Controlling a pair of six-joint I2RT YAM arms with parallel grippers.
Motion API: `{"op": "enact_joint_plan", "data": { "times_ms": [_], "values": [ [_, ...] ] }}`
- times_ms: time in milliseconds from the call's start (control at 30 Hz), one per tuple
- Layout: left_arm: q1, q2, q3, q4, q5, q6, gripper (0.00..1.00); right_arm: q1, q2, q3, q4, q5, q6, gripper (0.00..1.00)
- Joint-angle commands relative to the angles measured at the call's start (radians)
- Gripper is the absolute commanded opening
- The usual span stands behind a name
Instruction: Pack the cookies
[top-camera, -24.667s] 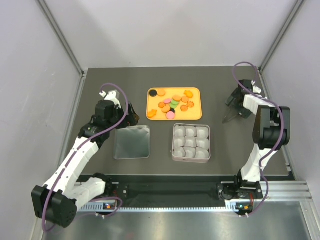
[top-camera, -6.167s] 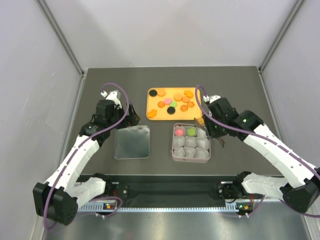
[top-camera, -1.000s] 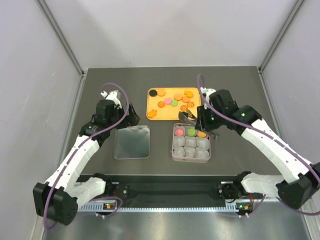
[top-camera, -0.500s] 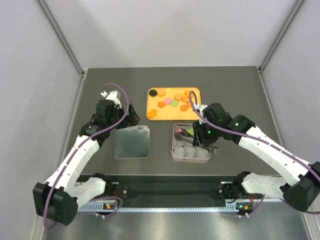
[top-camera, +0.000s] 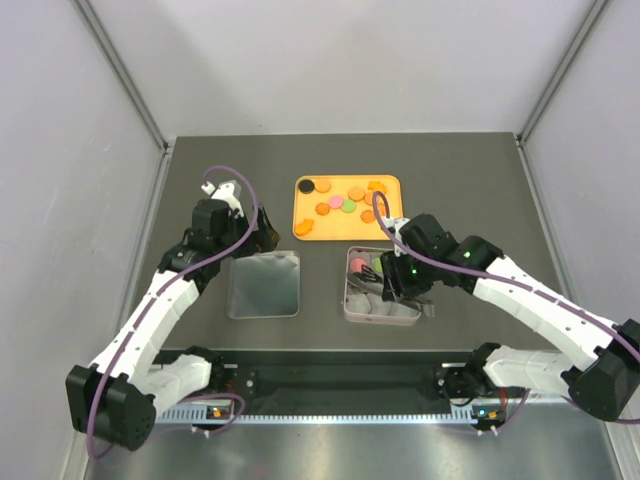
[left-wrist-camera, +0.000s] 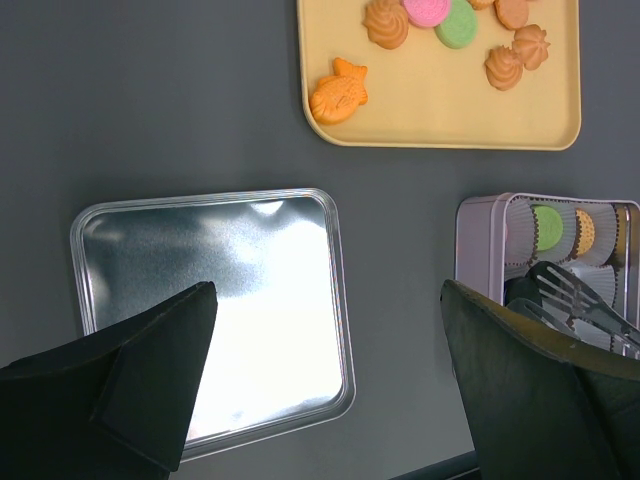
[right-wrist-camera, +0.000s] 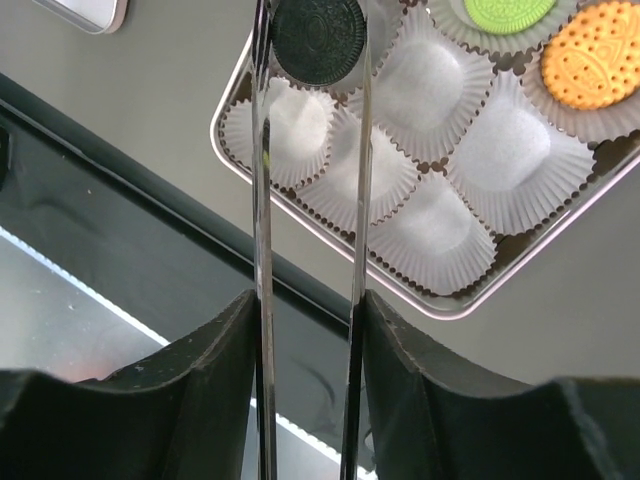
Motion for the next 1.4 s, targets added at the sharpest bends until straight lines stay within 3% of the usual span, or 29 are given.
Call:
{"op": "enact_joint_plan", "data": {
  "times_ms": [0,400,533,900,1133,1367],
  "values": [
    [0.004,-0.004,0.006,0.023,0.004,0.005,0.98,0.016,-0.012,0.012,0.060,0.005,0.015,0.44],
    [0.004,0.003,0.006,0.023,0.007,0.005,0.98,0.019,-0.008,0.030,0.045,0.027,0.006,0.49],
    [0.004,0.004,0.006,0.023,0.007,0.005,0.98,0.011,0.001,0.143,-0.007,0.082,-0.023,0.49],
    [0.004,0.001,0.006,0.022,-0.001,0.005,0.98,-0.122,0.267,0.407,0.039,0.221,-0.117,0.48],
    [0.004,0.001,0.006,0.020,-0.004,0.007,0.98,-0.161,0.446,0.458,0.097,0.255,-0.121,0.46],
    [0.004,-0.001,0.006,0.022,-0.008,0.007,0.98,-0.184,0.523,0.458,0.129,0.271,-0.115,0.45]
  ]
}}
